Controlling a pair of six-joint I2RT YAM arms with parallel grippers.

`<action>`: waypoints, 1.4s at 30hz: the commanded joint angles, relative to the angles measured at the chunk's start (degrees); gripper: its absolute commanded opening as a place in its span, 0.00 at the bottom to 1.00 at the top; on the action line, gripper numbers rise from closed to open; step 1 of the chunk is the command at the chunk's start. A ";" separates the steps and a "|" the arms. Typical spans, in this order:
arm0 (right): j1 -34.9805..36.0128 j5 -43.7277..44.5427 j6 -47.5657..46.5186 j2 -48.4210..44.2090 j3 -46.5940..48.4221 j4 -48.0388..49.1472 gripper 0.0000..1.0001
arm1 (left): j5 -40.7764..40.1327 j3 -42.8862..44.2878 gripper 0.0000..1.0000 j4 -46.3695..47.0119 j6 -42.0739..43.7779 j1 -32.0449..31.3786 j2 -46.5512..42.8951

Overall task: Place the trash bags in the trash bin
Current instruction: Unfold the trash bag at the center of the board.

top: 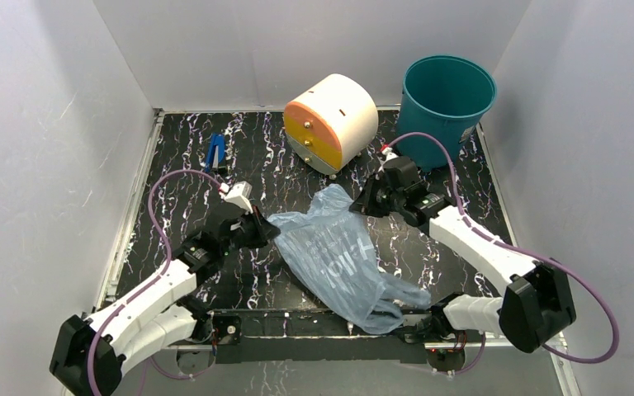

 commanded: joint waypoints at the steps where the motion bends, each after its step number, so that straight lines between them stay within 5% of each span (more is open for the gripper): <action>1: -0.92 8.51 -2.85 -5.05 0.22 -3.67 0.09 | -12.10 6.71 0.00 -15.46 6.57 0.01 0.84; 3: -1.00 10.37 -2.88 -5.66 0.02 -4.81 0.04 | -13.05 8.10 0.00 -17.35 8.39 0.01 0.85; 9: -1.03 14.27 -1.30 -4.61 -1.54 -9.27 0.11 | -15.15 10.63 0.00 -20.63 9.20 0.01 1.74; 17: -1.17 7.68 -10.85 -4.86 -0.78 -8.24 0.63 | -6.44 11.83 0.00 -18.77 16.25 0.01 5.65; 21: -1.45 -2.23 -11.46 -1.08 1.17 -2.39 0.76 | -0.67 12.59 0.00 -18.74 19.09 0.01 9.46; 30: -0.61 -10.38 -13.27 16.42 10.60 0.00 0.89 | 0.43 10.80 0.00 -17.71 20.15 0.01 6.35; 39: 1.59 -6.99 -15.93 22.41 13.41 -0.06 0.76 | 2.95 10.13 0.00 -17.91 20.69 0.01 6.43; 42: 1.57 -5.26 -14.02 21.97 12.50 0.65 0.52 | 2.04 10.06 0.00 -17.81 20.53 0.01 5.81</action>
